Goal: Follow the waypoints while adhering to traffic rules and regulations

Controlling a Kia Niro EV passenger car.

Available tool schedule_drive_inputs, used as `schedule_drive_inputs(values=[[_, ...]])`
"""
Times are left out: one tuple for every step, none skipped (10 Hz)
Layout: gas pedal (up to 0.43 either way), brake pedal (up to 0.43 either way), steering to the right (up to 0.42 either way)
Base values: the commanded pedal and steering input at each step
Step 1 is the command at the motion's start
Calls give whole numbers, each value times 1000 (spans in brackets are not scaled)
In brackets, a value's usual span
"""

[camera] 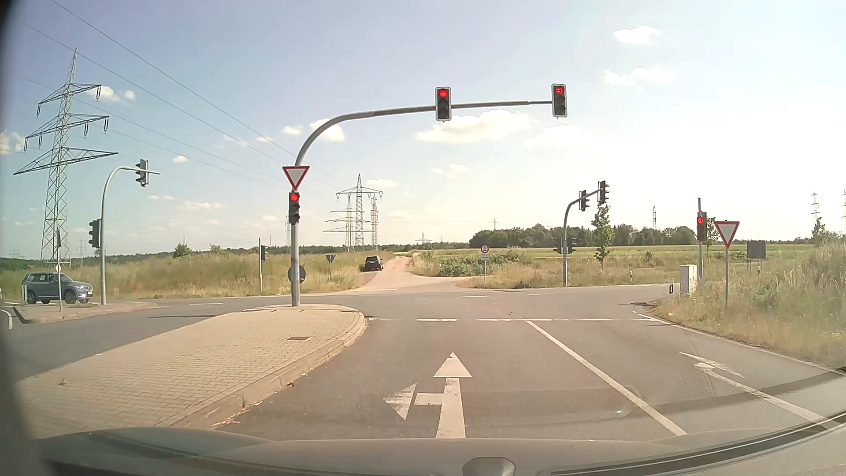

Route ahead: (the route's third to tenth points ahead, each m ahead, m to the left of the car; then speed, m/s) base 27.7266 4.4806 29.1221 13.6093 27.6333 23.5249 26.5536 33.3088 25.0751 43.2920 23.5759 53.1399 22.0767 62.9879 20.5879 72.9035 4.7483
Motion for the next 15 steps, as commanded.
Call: schedule_drive_inputs(values=[[0, 280, 7], [0, 280, 4], [0, 274, 3], [0, 274, 1], [0, 280, -2], [0, 274, -6], [0, 274, -8], [0, 274, -11], [0, 268, -15], [0, 274, -18], [0, 274, -19], [0, 274, -21], [0, 268, -22], [0, 274, -23], [0, 268, -23]])
